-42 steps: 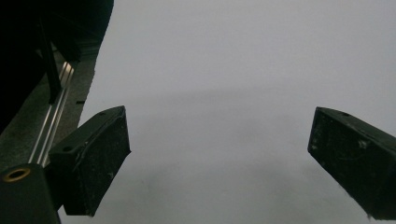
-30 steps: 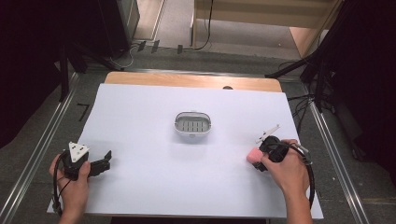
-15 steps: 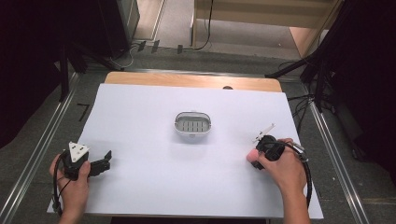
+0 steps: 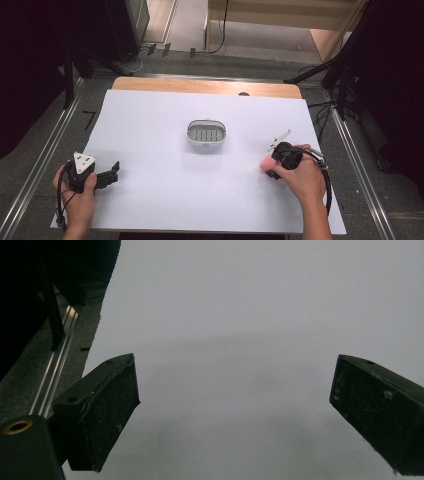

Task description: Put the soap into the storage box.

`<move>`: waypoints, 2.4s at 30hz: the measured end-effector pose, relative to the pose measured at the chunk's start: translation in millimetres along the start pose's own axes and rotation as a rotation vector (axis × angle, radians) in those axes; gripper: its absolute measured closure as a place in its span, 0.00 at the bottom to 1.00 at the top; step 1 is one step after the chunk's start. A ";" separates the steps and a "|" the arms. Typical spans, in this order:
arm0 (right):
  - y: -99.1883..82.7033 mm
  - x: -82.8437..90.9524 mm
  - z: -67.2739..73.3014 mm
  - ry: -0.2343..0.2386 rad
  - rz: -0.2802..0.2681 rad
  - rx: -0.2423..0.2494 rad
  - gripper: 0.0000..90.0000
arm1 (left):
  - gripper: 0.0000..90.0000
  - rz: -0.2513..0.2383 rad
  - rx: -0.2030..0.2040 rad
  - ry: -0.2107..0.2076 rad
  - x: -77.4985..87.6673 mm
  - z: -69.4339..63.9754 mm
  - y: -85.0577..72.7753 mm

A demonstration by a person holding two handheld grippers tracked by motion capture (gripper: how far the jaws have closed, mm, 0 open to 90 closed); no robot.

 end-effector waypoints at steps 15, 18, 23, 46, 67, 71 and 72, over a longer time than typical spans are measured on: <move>55.9 0.0 12.8 0.033 -0.024 0.129 0.43 | 0.07 0.005 -0.005 -0.001 -0.4 0.3 -0.3; 68.4 -0.5 15.6 0.038 -0.028 0.150 0.43 | 0.07 0.006 -0.004 -0.001 -0.5 0.2 -0.4; 88.4 -0.8 16.6 0.045 -0.024 0.194 0.43 | 0.07 0.007 0.001 0.000 -0.6 0.2 -0.4; 149.2 2.5 25.3 0.061 -0.082 0.314 0.43 | 0.07 0.012 0.005 -0.008 -0.9 0.5 -0.7; 188.1 -6.5 31.2 0.086 -0.079 0.384 0.43 | 0.07 0.011 0.017 -0.015 -1.0 0.7 -0.5; 197.4 -9.2 34.4 0.094 -0.085 0.411 0.43 | 0.07 0.011 0.017 -0.016 -1.0 0.7 -0.5; 199.1 -9.6 34.8 0.092 -0.082 0.414 0.43 | 0.07 0.011 0.018 -0.016 -1.0 0.7 -0.5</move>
Point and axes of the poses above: each handheld gripper's, and its own axes: x roughly backward along the jaws, y roughly out of its top, z roughly to its left, the point moved 10 cm from there along -x, roughly forward along the jaws, and after that the axes turned 6 degrees about -z, right-handed, at the moved point
